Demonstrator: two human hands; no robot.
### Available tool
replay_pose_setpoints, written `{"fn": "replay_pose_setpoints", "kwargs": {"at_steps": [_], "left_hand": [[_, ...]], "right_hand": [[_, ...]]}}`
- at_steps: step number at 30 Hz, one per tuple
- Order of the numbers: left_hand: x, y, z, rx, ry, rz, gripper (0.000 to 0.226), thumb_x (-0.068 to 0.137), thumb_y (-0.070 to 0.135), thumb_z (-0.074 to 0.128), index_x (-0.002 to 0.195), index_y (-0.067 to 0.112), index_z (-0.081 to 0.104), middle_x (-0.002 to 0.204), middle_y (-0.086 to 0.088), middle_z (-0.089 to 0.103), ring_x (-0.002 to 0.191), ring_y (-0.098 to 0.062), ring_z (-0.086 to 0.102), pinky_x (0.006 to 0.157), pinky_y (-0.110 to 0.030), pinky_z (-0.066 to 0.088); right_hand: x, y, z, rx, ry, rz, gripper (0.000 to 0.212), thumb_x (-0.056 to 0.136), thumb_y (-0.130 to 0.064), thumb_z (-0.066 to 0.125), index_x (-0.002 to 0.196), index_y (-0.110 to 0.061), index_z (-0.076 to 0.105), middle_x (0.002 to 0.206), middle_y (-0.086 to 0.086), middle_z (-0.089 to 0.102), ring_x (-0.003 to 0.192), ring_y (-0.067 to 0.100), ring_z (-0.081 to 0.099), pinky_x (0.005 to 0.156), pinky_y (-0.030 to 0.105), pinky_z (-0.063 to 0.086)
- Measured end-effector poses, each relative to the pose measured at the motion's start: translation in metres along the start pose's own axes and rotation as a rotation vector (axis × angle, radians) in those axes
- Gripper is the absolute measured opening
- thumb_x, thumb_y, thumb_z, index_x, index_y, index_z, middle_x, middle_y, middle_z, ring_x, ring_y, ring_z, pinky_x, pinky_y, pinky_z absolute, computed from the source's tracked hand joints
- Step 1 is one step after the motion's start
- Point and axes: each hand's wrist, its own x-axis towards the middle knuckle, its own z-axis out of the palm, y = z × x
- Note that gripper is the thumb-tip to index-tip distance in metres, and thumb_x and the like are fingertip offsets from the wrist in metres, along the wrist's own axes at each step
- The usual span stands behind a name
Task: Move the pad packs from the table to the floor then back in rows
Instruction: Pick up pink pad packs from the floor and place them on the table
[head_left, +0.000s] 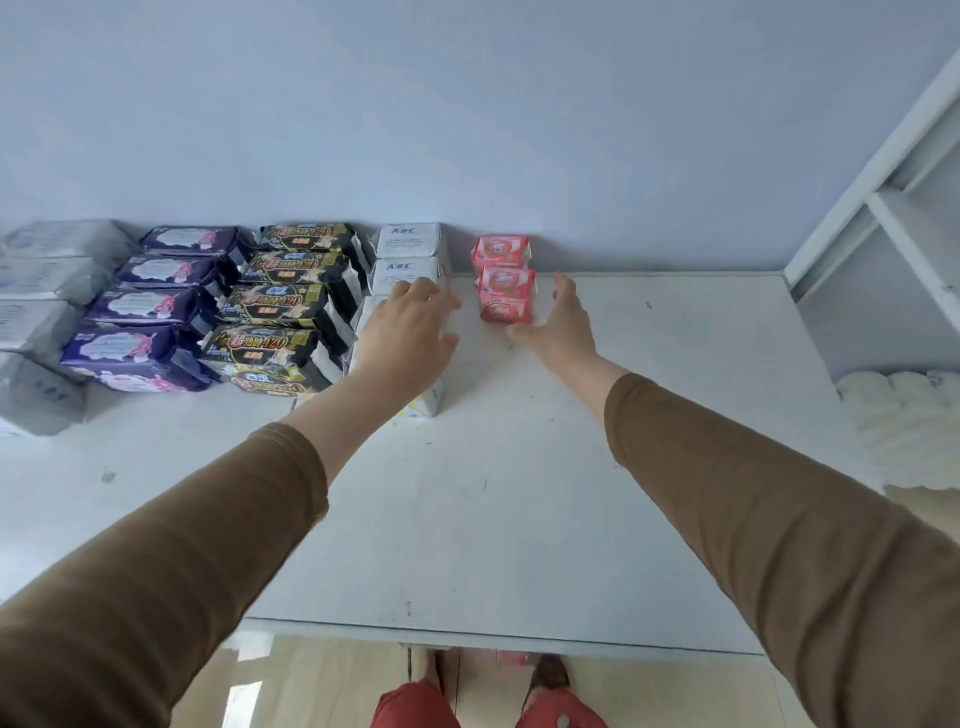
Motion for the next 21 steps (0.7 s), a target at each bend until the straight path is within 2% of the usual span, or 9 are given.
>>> {"fn": "replay_pose_setpoints", "kwargs": {"at_steps": [5, 11, 18, 21], "left_hand": [[-0.05, 0.015, -0.003, -0.036, 0.006, 0.025, 0.042, 0.091, 0.029, 0.059, 0.132, 0.022, 0.056, 0.13, 0.001, 0.053, 0.121, -0.025, 0.042, 0.092, -0.041, 0.043], [-0.136, 0.019, -0.009, -0.098, -0.002, 0.087, 0.042, 0.091, 0.031, 0.06, 0.132, 0.022, 0.056, 0.123, 0.003, 0.056, 0.115, -0.023, 0.046, 0.088, -0.039, 0.046], [-0.279, 0.01, 0.001, -0.205, -0.004, 0.183, 0.039, 0.09, 0.031, 0.062, 0.127, 0.023, 0.057, 0.12, 0.004, 0.059, 0.11, -0.023, 0.049, 0.081, -0.037, 0.047], [-0.34, 0.006, 0.021, -0.256, -0.048, 0.192, 0.035, 0.089, 0.028, 0.063, 0.123, 0.022, 0.06, 0.115, 0.004, 0.061, 0.106, -0.023, 0.05, 0.081, -0.041, 0.048]], "right_hand": [[-0.083, -0.002, -0.021, -0.208, -0.024, -0.131, 0.064, 0.087, -0.027, 0.07, 0.143, -0.015, 0.042, 0.142, 0.009, 0.046, 0.134, 0.029, 0.038, 0.103, 0.036, 0.037], [-0.21, -0.001, -0.032, -0.268, -0.051, -0.235, 0.052, 0.092, -0.027, 0.064, 0.139, -0.019, 0.045, 0.143, -0.002, 0.045, 0.132, 0.019, 0.035, 0.091, 0.025, 0.032], [-0.369, 0.025, -0.005, -0.234, 0.033, -0.272, 0.042, 0.091, -0.021, 0.065, 0.131, -0.019, 0.053, 0.134, -0.004, 0.052, 0.125, 0.015, 0.04, 0.097, 0.019, 0.032], [-0.424, 0.051, 0.012, -0.238, 0.042, -0.218, 0.038, 0.091, -0.018, 0.065, 0.128, -0.017, 0.056, 0.127, 0.0, 0.055, 0.118, 0.018, 0.045, 0.096, 0.023, 0.036]]}}
